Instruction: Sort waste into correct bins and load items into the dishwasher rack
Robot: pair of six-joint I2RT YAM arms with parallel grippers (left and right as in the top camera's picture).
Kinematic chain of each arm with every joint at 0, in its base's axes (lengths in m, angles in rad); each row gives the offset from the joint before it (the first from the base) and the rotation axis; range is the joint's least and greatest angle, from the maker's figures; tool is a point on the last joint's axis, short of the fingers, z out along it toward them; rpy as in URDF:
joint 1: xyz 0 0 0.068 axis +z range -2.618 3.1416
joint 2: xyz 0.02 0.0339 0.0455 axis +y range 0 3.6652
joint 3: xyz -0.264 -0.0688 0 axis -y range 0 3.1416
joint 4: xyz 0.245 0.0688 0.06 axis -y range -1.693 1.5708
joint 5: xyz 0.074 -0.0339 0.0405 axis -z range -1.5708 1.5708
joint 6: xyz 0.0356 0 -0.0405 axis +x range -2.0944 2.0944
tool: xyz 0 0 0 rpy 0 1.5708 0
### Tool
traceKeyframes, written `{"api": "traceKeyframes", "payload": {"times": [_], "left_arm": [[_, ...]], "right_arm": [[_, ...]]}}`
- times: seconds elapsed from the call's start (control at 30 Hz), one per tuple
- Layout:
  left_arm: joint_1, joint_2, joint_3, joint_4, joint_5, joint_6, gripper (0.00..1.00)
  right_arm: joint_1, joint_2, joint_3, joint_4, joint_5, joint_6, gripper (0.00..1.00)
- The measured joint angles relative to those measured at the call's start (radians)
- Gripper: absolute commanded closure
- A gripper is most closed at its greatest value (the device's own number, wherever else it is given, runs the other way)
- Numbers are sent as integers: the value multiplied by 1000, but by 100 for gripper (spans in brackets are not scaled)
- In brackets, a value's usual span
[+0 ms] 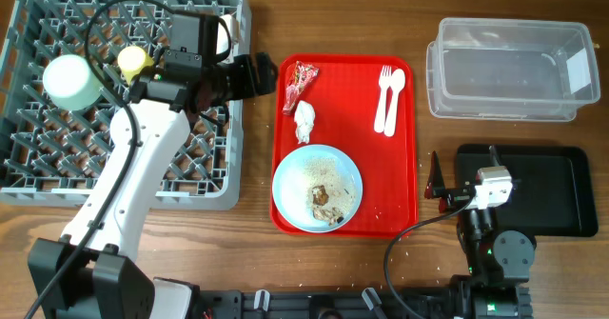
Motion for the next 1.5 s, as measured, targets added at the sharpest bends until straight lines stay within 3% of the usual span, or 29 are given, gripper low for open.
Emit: {"api": "traceKeyframes", "payload": {"times": [0.1, 0.17, 0.3, 0.4, 0.47, 0.63, 0.73, 0.77, 0.8, 0.9, 0.93, 1.0, 1.03, 1.13, 1.2, 1.27, 1.37, 1.4, 1.43, 1.47, 1.5], "left_arm": [[-59, 0, 0, 9, 124, 5, 0], [-116, 0, 0, 14, 114, 11, 0], [-177, -9, 27, -104, -125, -47, 0], [-41, -116, 89, -169, -312, -152, 0], [138, -240, 115, -208, -386, -233, 0], [337, -276, 124, -281, -338, -320, 0], [340, -261, 124, -274, -301, -331, 0], [340, -261, 124, -262, -297, -333, 0], [340, -261, 124, -259, -292, -334, 0], [340, -261, 124, -258, -290, -334, 0], [340, -261, 124, -259, -289, -335, 0], [340, -261, 124, -261, -286, -337, 0], [340, -259, 124, -254, -285, -337, 0], [344, -253, 124, -258, -306, -337, 0], [372, -252, 124, -263, -314, -337, 0], [387, -251, 124, -267, -322, -337, 0], [390, -251, 124, -270, -324, -337, 0], [390, -251, 124, -270, -324, -338, 0], [390, -251, 124, -270, -324, -337, 0], [390, -251, 124, -270, -324, -337, 0], [390, -251, 124, -270, -324, -337, 0]], "right_arm": [[0, 0, 0, 0, 0, 0, 0], [0, 0, 0, 0, 0, 0, 0], [0, 0, 0, 0, 0, 0, 0], [0, 0, 0, 0, 0, 0, 0], [0, 0, 0, 0, 0, 0, 0], [0, 0, 0, 12, 0, 0, 0], [0, 6, 0, 201, -153, 152, 0], [-1, 7, 0, 323, -204, 227, 0], [-1, 4, -1, 579, -238, 369, 0], [-1, 14, 8, 835, -196, 546, 0], [-1, 31, 35, 851, -174, 587, 0], [-1, 168, 195, 729, -193, 587, 0], [-3, 263, 319, 572, -249, 537, 0], [8, 758, 948, -8, -487, 341, 0], [124, 1137, 1447, -547, -494, 152, 0], [252, 1321, 1659, -771, -417, 64, 0], [477, 1613, 1817, -815, -252, -11, 0], [507, 1677, 1822, -815, -249, -11, 7], [530, 1739, 1823, -824, -251, -10, 26], [544, 1803, 1823, -825, -250, 0, 37], [553, 1876, 1823, -826, -239, 29, 23]]}}
